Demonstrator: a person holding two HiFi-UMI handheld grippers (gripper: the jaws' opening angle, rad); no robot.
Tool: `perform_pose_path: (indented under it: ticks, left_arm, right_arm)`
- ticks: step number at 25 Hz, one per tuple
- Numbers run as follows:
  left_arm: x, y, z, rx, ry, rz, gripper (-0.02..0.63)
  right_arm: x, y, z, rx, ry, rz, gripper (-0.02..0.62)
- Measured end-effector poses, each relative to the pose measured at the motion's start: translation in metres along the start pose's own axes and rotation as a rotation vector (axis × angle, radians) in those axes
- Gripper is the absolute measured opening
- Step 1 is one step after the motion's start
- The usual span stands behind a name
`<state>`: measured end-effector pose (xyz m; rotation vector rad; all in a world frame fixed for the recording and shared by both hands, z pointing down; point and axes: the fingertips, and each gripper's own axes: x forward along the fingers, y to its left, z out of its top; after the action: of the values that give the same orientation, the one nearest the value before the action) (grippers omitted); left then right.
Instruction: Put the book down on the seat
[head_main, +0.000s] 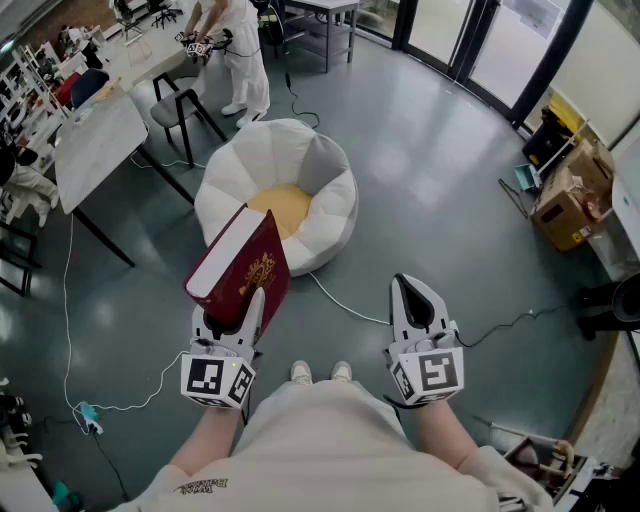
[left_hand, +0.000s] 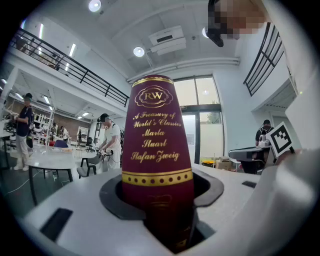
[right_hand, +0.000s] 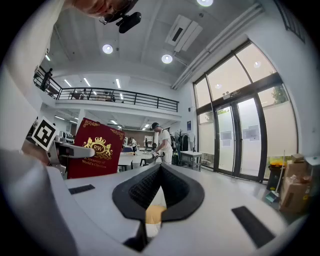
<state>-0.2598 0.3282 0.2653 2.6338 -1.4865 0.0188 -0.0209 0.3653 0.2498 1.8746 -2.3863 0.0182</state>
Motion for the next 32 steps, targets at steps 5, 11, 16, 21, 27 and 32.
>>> perform_pose_path:
  ticks: [5, 11, 16, 21, 27, 32]
  left_arm:
    - [0.001, 0.000, -0.008, -0.027, 0.012, 0.005, 0.230]
    - [0.002, -0.001, -0.008, -0.022, 0.010, 0.002, 0.230]
    - [0.006, -0.004, -0.010, -0.018, 0.015, -0.005, 0.230]
    - [0.009, -0.019, -0.011, 0.009, 0.025, -0.005, 0.230]
    - [0.018, -0.043, -0.005, 0.036, 0.007, -0.013, 0.230]
    - [0.054, -0.092, -0.007, 0.073, 0.013, -0.004, 0.230]
  right_arm:
    - [0.000, 0.000, -0.004, 0.018, 0.008, 0.016, -0.002]
    - [0.000, 0.003, -0.007, 0.045, 0.003, 0.018, -0.002]
    - [-0.002, -0.003, -0.007, 0.061, -0.007, 0.010, -0.002]
    - [-0.013, -0.018, -0.017, 0.061, 0.018, -0.012, -0.002]
    - [-0.024, -0.040, -0.016, 0.060, -0.008, -0.014, -0.002]
    - [-0.033, -0.103, -0.024, 0.068, -0.016, -0.019, -0.002]
